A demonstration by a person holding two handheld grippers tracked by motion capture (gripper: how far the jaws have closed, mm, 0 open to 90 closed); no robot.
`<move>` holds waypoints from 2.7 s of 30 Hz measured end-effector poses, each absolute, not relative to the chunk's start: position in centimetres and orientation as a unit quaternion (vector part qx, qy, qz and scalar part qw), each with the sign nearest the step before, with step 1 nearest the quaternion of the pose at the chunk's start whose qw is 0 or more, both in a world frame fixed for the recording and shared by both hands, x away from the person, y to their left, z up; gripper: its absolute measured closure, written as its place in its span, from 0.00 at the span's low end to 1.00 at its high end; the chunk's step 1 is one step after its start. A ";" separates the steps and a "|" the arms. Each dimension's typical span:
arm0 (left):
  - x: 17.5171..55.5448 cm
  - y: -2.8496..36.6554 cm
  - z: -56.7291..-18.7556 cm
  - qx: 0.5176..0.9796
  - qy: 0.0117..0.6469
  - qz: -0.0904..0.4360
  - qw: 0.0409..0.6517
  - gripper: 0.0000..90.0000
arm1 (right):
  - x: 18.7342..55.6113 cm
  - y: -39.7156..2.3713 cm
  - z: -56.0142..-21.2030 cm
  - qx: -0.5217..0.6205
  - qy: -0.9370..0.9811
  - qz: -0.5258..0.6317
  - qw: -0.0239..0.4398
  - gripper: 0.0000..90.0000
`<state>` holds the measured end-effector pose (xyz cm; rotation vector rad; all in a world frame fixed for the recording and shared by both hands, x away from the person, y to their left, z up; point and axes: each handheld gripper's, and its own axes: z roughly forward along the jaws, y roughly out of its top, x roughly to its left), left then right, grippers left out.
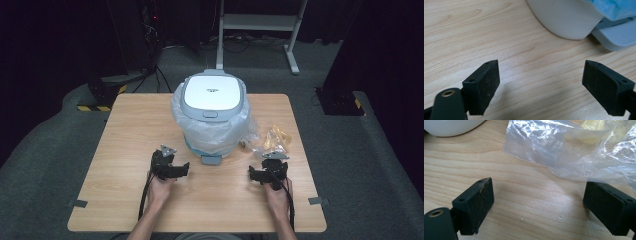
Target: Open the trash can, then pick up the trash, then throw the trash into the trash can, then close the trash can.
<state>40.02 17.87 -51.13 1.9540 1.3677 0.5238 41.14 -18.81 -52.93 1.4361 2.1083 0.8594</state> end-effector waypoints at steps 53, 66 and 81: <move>43.5 12.7 -51.3 0.757 0.502 0.157 0.387 0.13 | 41.1 -18.7 -52.9 0.511 0.769 0.314 0.219 0.12; 43.4 12.7 -51.8 0.757 0.488 0.177 0.396 0.14 | 41.0 -18.6 -52.9 0.506 0.772 0.316 0.218 0.13; 43.1 12.9 -52.8 0.744 0.497 0.170 0.414 0.17 | 41.1 -18.7 -52.9 0.503 0.774 0.317 0.217 0.13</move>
